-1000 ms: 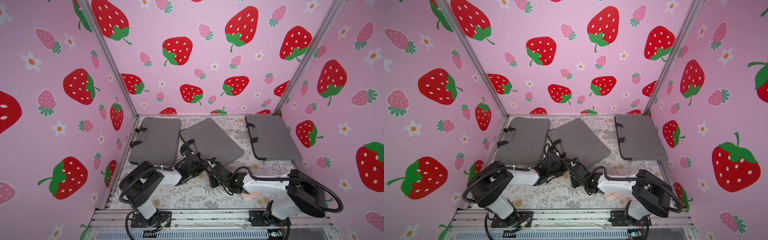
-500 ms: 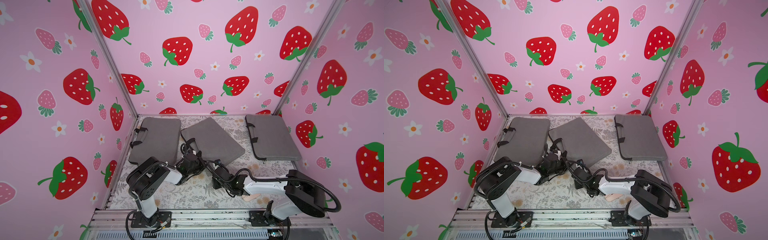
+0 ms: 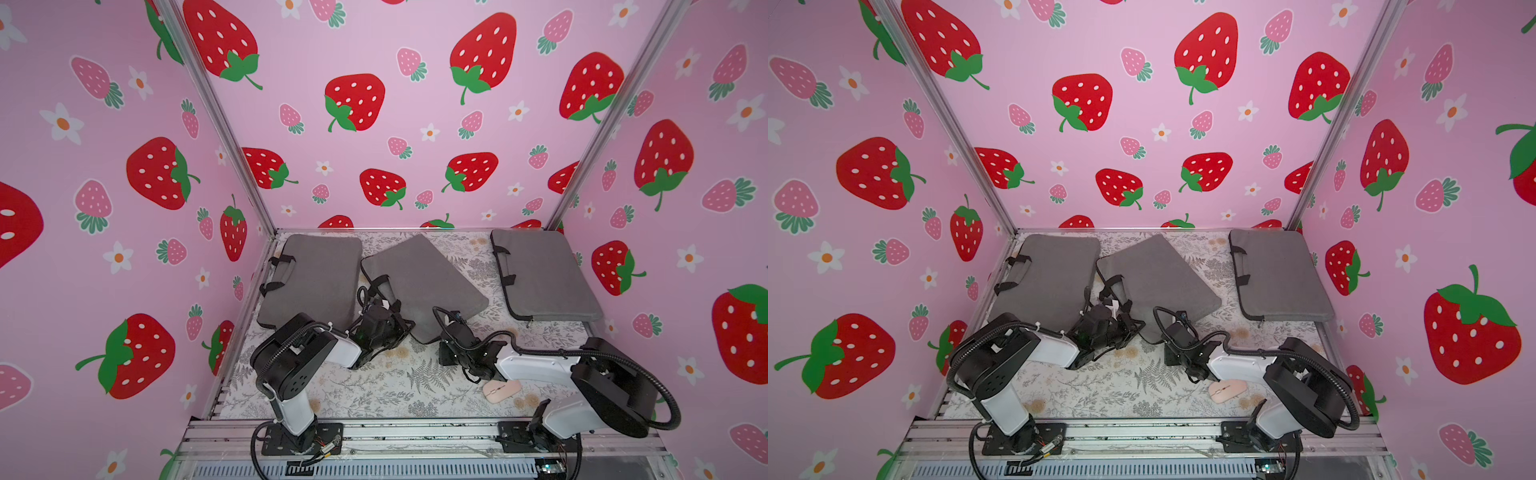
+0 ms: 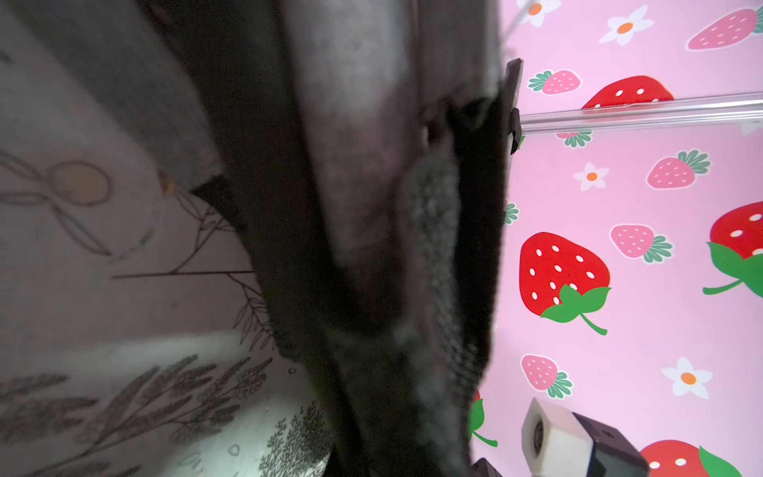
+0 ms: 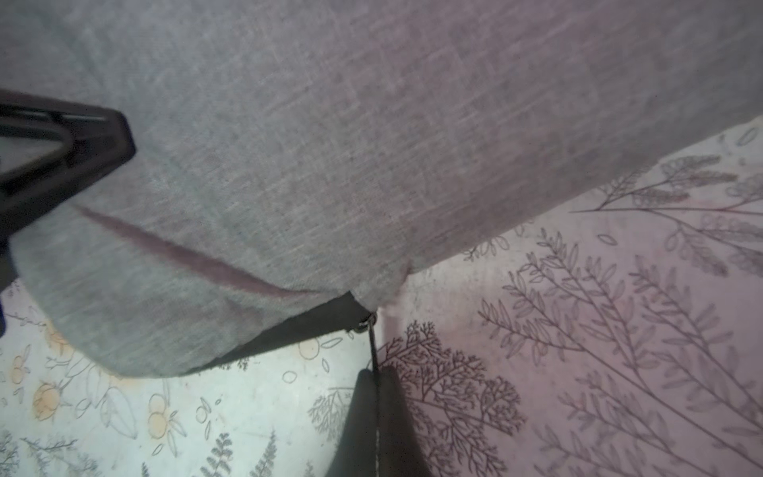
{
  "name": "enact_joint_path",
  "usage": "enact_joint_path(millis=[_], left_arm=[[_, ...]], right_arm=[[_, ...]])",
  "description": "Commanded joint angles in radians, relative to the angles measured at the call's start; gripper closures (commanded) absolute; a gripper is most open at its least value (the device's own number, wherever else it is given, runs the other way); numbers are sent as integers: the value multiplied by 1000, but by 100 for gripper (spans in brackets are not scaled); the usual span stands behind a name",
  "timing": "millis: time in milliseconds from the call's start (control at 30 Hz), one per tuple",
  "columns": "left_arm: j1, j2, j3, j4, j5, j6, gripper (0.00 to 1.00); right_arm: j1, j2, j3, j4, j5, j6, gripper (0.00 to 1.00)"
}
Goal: Put the mouse into the laptop bag
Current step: Zip the zipper on the zippered laptop bag, then adjust the zippered laptop bag at the center of the board.
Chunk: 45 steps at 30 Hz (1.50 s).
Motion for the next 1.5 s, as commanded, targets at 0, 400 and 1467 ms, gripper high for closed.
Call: enact_joint_path(millis=[0,400,1467], left_arm=[[25,-18,-31,-20,-18,0,100],[90,-57,-20,-137,68,76,100],[77,-335,-92,-474,-50,241,47]], right_arm=[[-54,2,-21,-100,49,-11,100],[-123,-123,-65,-126,60,-72,49],[-493,212,215,131,-313,-265,35]])
